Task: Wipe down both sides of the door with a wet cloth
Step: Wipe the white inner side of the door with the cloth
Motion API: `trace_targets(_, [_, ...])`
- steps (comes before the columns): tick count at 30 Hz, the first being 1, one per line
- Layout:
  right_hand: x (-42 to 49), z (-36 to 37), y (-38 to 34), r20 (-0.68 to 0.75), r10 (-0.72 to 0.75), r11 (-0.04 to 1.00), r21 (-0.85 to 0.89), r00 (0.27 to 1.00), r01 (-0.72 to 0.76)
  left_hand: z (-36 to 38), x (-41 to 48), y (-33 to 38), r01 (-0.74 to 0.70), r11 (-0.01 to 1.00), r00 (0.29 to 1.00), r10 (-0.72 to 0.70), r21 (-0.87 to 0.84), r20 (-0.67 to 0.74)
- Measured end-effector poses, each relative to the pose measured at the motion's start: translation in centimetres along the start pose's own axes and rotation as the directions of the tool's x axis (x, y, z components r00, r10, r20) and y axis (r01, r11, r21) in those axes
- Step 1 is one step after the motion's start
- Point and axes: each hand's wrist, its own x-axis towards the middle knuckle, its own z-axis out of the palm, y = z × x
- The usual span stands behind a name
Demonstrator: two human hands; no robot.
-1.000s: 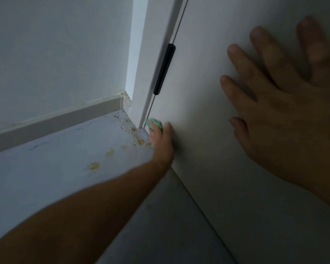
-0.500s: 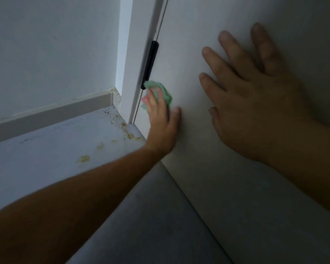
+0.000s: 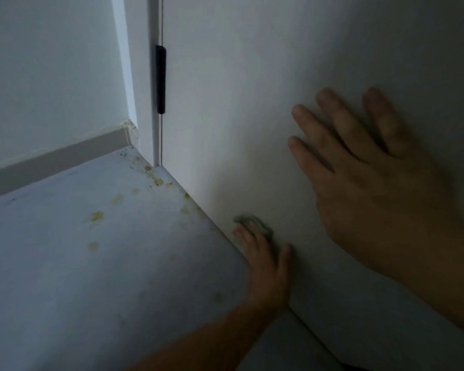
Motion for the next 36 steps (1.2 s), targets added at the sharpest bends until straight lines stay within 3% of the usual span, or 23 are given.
trace_targets(2, [-0.8, -1.1, -0.1, 0.018, 0.017, 0.976, 0.217, 1.000, -0.021, -2.7, 3.8, -0.5, 0.142, 0.987, 0.988, -0.145, -0.073, -0.044])
trace_targets(3, [-1.3, -1.7, 0.0, 0.059, 0.001, 0.983, 0.183, 0.998, -0.011, -3.8, 5.2, -0.9, 0.174, 0.980, 0.983, -0.179, -0.094, -0.050])
trace_targets(6, [-3.7, -2.0, 2.1, -0.014, -0.081, 0.991, -0.105, 0.997, 0.079, -3.3, 4.2, -1.3, 0.119, 0.986, 0.992, -0.124, -0.115, -0.034])
trace_targets(10, [-5.5, -2.5, 2.6, -0.061, -0.028, 0.993, -0.119, 0.998, 0.020, 2.0, -2.4, -2.0, -0.028, 0.995, 0.999, 0.031, -0.092, 0.032])
trace_targets(14, [-6.7, -2.4, 3.1, -0.087, -0.049, 0.991, -0.130, 0.995, 0.038, -0.9, 3.1, -1.7, 0.097, 0.989, 0.991, -0.106, -0.110, -0.081])
trace_targets(17, [-7.1, -2.6, 2.9, -0.055, -0.025, 0.982, -0.186, 0.998, 0.015, -2.4, 4.1, -0.1, 0.092, 0.985, 0.993, -0.102, -0.143, -0.065])
trace_targets(21, [-8.3, -4.0, 3.3, -0.041, 0.014, 0.978, -0.207, 0.999, -0.022, 0.1, -1.0, 5.4, -0.204, 0.979, 0.979, 0.203, -0.022, -0.022])
trace_targets(25, [-9.5, -6.9, 5.8, -0.121, 0.060, 0.974, -0.210, 0.991, -0.085, -0.1, -1.2, 12.7, -0.581, 0.799, 0.804, 0.593, 0.154, -0.042])
trace_targets(27, [-9.3, -8.7, 7.2, -0.166, 0.104, 0.968, -0.211, 0.981, -0.138, -1.9, 1.1, 16.3, -0.597, 0.779, 0.779, 0.620, 0.193, -0.095])
trace_targets(31, [-8.3, -12.2, 9.2, -0.155, 0.174, 0.948, -0.240, 0.973, -0.208, -4.8, 2.4, 20.5, -0.500, 0.837, 0.845, 0.528, 0.221, -0.090])
trace_targets(32, [-8.2, -12.7, 9.5, -0.139, 0.187, 0.945, -0.245, 0.973, -0.216, -4.5, 1.4, 20.9, -0.542, 0.801, 0.820, 0.570, 0.255, -0.047])
trace_targets(35, [-7.8, -14.1, 10.3, -0.119, 0.196, 0.945, -0.242, 0.973, -0.220, -2.1, -2.5, 20.8, -0.768, 0.523, 0.611, 0.772, 0.370, 0.177])
trace_targets(36, [-7.8, -14.4, 10.6, -0.118, 0.192, 0.947, -0.237, 0.974, -0.215, -1.7, -3.1, 20.9, -0.786, 0.473, 0.581, 0.785, 0.398, 0.216])
